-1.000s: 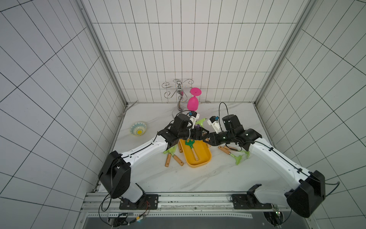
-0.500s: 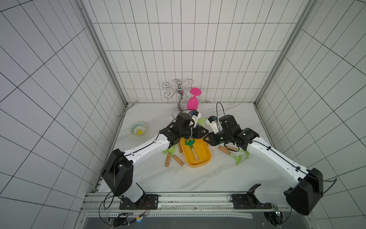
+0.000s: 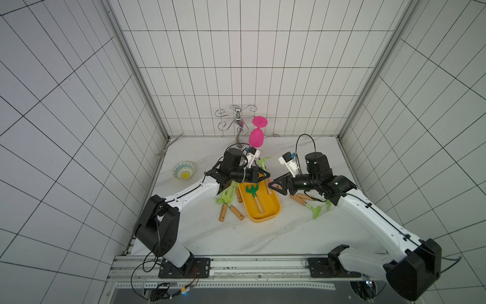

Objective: Put the rake into the storage box
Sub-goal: Pick up the rake at the center of the board.

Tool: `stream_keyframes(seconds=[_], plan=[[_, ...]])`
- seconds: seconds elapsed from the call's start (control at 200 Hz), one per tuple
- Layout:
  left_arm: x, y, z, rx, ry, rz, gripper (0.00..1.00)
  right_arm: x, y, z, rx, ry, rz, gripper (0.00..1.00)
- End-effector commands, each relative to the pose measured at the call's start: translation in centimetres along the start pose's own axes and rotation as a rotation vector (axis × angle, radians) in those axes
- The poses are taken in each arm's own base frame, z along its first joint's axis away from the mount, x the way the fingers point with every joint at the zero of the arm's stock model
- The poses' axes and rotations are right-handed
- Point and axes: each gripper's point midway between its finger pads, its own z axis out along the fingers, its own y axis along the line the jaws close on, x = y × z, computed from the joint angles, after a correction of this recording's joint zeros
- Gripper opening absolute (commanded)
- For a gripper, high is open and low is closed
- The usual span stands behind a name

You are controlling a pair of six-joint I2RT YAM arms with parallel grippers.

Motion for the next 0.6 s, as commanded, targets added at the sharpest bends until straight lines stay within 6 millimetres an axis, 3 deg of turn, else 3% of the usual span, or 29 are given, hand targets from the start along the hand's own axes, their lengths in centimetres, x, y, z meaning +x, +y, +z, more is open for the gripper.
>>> stream_keyframes(seconds=[0.0,0.265,0.47,0.595], plan=[[-0.5,-5.4,-2.0,0.204,-0.005,0.167,0.06,0.2,2.2,0.2,-0.256,0.002,0.030,0.58],[0.0,-8.3,-3.8,0.318,-0.023,0.248,0.00,-0.1,2.5,1.0,-0.344,0.016,0.050,0.54],[-0.6,-8.1,-4.1,0.294,-0.059,0.275,0.00,-0.2,4.1,1.5,-0.426,0.032,0.052,0.40],[-1.6,-7.2,-3.9,0.256,-0.096,0.282,0.00,0.6,4.8,2.8,-0.439,0.075,0.076,0.27]])
